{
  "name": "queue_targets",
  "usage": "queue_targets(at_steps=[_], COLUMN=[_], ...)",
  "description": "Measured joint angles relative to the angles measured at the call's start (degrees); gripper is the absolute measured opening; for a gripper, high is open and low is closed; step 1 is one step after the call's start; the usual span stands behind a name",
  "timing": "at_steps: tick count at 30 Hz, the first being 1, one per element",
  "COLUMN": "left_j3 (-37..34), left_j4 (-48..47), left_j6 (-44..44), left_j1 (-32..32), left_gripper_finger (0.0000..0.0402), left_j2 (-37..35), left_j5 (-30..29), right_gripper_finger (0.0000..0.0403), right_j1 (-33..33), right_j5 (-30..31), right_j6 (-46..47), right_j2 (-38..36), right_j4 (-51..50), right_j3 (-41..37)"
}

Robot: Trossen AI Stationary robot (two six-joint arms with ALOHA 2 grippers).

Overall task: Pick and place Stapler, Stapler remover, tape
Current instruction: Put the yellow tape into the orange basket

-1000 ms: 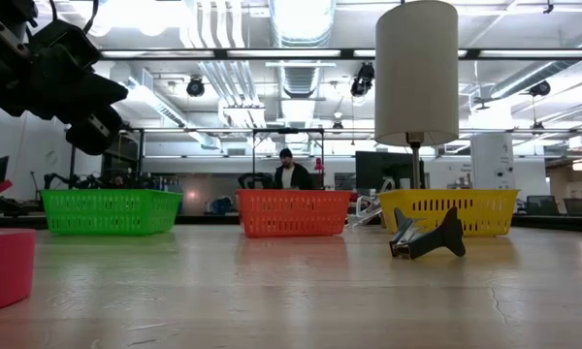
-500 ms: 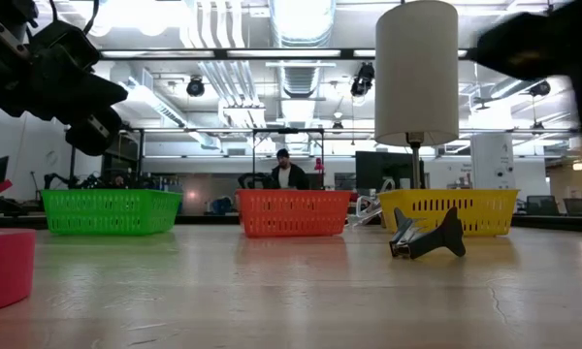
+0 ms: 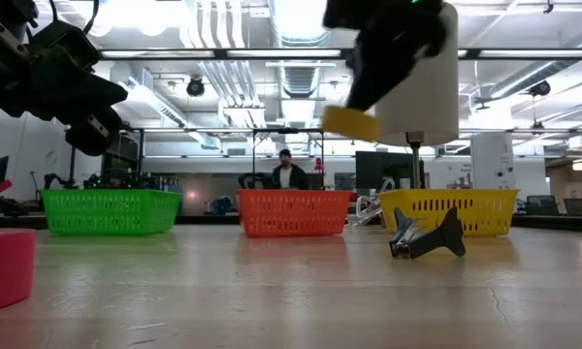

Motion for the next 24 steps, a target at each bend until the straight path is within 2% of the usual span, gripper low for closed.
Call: queue_targets(at_steps=[11,17,24], left_j3=[0.0,0.0,0.0], left_j4=[-0.62,-1.06,-1.42], left_j6=[0.0,0.0,0.0], left_j1=[0.02,0.01,0.02], left_gripper_finger=[0.001,0.001,0.001], left_j2=[0.17,0.21,0.26], left_j5=[-0.02,-0.02,0.0], right_gripper_finger=[0.0045,0.0051,0.0054], right_j1=[-16.23,-19.28,-19.61], right_j5=[-7.2,-7.8,-7.81], right_j6=[-3.28,-1.69,-1.47], right_j2=[3.32,7.51,11.14], right_j4=[6.87,10.16,10.18], right_j3=[1.14,1.47,2.91])
